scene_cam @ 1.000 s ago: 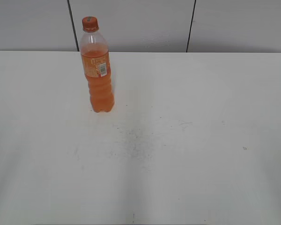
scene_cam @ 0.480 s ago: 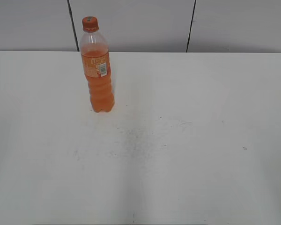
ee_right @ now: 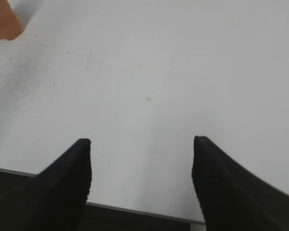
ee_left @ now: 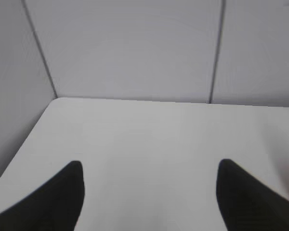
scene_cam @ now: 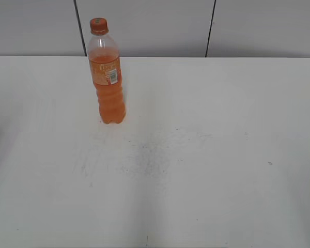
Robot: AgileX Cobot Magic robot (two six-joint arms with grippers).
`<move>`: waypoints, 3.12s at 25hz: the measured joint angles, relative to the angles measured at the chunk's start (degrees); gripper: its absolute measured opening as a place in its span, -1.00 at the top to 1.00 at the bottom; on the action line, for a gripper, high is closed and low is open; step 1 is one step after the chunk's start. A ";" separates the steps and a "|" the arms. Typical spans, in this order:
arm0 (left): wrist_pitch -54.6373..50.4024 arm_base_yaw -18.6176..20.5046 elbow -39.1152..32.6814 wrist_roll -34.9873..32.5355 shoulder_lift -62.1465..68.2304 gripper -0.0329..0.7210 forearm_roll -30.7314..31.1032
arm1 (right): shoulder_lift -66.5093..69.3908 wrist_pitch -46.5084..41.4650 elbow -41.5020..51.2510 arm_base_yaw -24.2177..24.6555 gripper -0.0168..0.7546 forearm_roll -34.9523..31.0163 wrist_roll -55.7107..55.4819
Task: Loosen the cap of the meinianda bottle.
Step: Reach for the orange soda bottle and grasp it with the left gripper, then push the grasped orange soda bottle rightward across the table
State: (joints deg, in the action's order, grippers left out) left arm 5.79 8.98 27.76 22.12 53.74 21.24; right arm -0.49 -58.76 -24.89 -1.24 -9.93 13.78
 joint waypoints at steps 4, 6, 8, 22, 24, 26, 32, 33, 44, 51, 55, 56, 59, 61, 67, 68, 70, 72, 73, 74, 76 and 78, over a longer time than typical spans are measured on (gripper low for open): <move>10.48 8.46 0.60 0.56 10.91 -0.46 -1.62 | 0.00 0.05 0.00 0.00 -0.32 -0.19 0.00; 13.67 9.45 2.05 0.75 16.43 -0.46 1.03 | 0.00 0.05 0.00 0.00 -0.32 -0.19 0.00; 16.14 9.53 4.20 2.63 21.57 -0.46 6.50 | 0.00 0.05 0.00 0.00 -0.32 -0.19 0.00; 57.81 9.46 30.65 28.47 55.08 -0.46 64.59 | 0.00 0.05 0.00 0.00 -0.32 -0.19 0.00; 60.19 8.60 33.79 29.40 58.95 -0.46 66.18 | 0.00 0.05 0.00 0.00 -0.32 -0.19 0.00; 60.74 6.95 36.17 29.65 61.75 -0.46 66.84 | 0.00 0.05 0.00 0.00 -0.32 -0.19 0.00; 59.83 -0.90 40.16 29.83 67.07 -0.46 67.63 | 0.00 0.05 0.00 0.00 -0.32 -0.19 0.00; 59.63 -2.17 41.03 29.83 67.79 -0.46 67.78 | 0.00 0.05 0.00 0.00 -0.32 -0.19 0.00; 58.28 -9.90 48.89 29.83 74.51 -0.49 68.04 | 0.00 0.05 0.00 0.00 -0.32 -0.19 -0.05; 54.38 -11.79 49.08 29.83 74.51 -0.33 67.05 | 0.00 0.05 0.00 0.00 -0.32 -0.19 -0.05; 54.14 -11.79 49.08 29.83 74.51 -0.22 66.92 | 0.00 0.05 0.00 0.00 -0.32 -0.19 -0.05; 54.14 -11.79 49.08 29.83 74.51 -0.22 66.87 | 0.00 0.05 0.00 0.00 -0.32 -0.19 -0.05; 54.24 -12.08 49.08 29.83 74.56 -0.22 66.21 | 0.00 0.05 0.00 0.00 -0.32 -0.19 -0.05; 54.05 -12.98 49.08 29.77 74.96 -0.22 64.65 | 0.00 0.05 -0.13 0.00 -0.32 -0.14 -0.05; 50.39 -21.67 52.07 29.76 75.34 -0.22 63.92 | 0.68 0.05 -2.39 0.00 -0.32 -0.02 -0.64; 49.51 -23.30 52.97 29.76 75.38 -0.22 63.34 | 1.34 0.05 -2.93 0.00 -0.32 -0.02 -1.19; 47.29 -26.99 54.72 29.76 75.45 -0.22 61.10 | 3.15 0.05 -3.95 0.00 -0.32 -0.02 -1.67; 45.17 -29.76 55.90 29.70 75.45 -0.22 58.79 | 4.84 0.05 -5.27 0.00 -0.32 -0.02 -1.86; 44.60 -31.01 56.22 29.40 75.50 -0.22 57.40 | 5.81 0.05 -5.83 0.00 -0.32 -0.02 -1.92; 44.22 -32.14 56.40 29.06 75.62 -0.22 56.06 | 6.84 0.05 -6.44 0.00 -0.32 -0.02 -1.97; 43.71 -33.92 56.51 27.82 76.17 -0.22 53.27 | 9.02 0.05 -7.58 0.00 -0.32 -0.02 -2.10; 42.84 -35.61 56.51 26.23 77.10 -0.22 51.39 | 11.79 -0.12 -8.61 0.00 -0.32 -0.02 -2.83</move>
State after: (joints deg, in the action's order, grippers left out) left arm 48.63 -26.63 84.27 48.34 130.84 72.62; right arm 11.30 -58.88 -33.51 -1.24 -9.96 10.95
